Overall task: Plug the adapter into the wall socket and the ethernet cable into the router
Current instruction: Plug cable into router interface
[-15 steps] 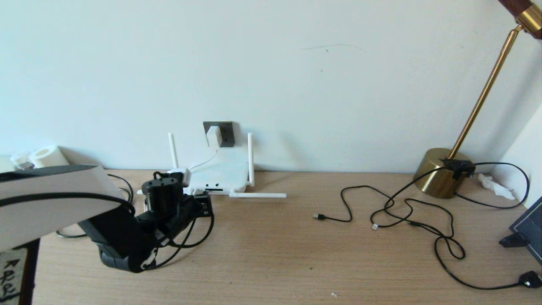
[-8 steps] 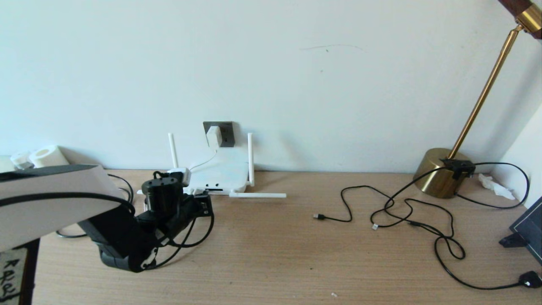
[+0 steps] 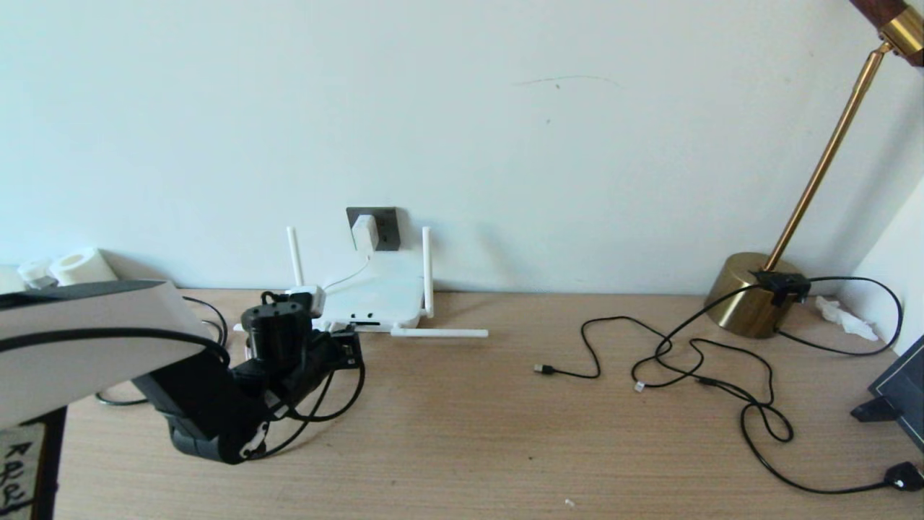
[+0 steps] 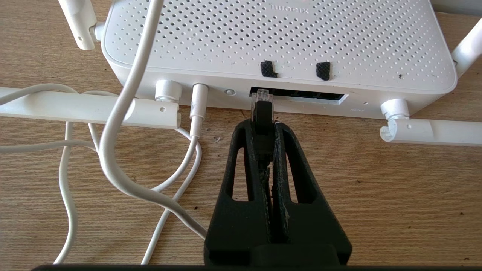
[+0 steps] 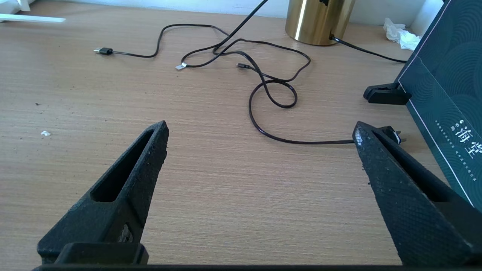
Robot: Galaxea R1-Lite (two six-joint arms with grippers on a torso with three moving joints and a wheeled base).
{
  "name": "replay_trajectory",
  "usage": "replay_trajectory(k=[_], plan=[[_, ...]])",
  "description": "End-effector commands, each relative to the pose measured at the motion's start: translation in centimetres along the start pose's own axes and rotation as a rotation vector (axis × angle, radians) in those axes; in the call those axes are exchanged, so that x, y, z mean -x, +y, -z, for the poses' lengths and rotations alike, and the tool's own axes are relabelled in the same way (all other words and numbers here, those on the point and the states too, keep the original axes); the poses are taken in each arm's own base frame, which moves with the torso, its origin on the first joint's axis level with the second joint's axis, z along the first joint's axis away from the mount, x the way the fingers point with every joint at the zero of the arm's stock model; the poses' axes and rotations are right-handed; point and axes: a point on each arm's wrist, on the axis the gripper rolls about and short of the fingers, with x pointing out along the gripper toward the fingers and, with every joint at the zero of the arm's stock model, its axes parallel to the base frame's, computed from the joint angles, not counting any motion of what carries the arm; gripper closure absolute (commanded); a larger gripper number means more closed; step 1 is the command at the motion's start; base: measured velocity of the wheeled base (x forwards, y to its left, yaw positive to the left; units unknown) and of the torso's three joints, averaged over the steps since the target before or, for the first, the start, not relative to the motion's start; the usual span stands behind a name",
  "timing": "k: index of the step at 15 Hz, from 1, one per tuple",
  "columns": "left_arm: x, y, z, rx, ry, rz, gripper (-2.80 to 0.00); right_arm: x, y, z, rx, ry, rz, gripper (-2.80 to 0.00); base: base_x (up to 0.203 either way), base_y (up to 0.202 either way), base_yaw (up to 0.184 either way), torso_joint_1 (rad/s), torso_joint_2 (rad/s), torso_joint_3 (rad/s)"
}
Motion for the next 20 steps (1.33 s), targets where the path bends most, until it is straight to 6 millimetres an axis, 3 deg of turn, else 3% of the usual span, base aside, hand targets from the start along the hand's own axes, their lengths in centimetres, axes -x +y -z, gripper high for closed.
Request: replay_trajectory(k=[1, 20], plan=[[0.0, -0.04, -0.07, 0.001, -0.007, 0.0, 0.0, -0.01, 0.0, 0.0, 0.0, 0.002, 0.0, -2.8, 0.0, 0.0, 0.0, 0.0, 0.0, 0.0], [-0.24, -0.17, -0.34, -0.012, -0.019, 0.002, 0.0, -0.01, 0.0, 0.0, 0.0, 0.002, 0.0, -2.8, 0.0, 0.0, 0.0, 0.0, 0.0, 0.0]])
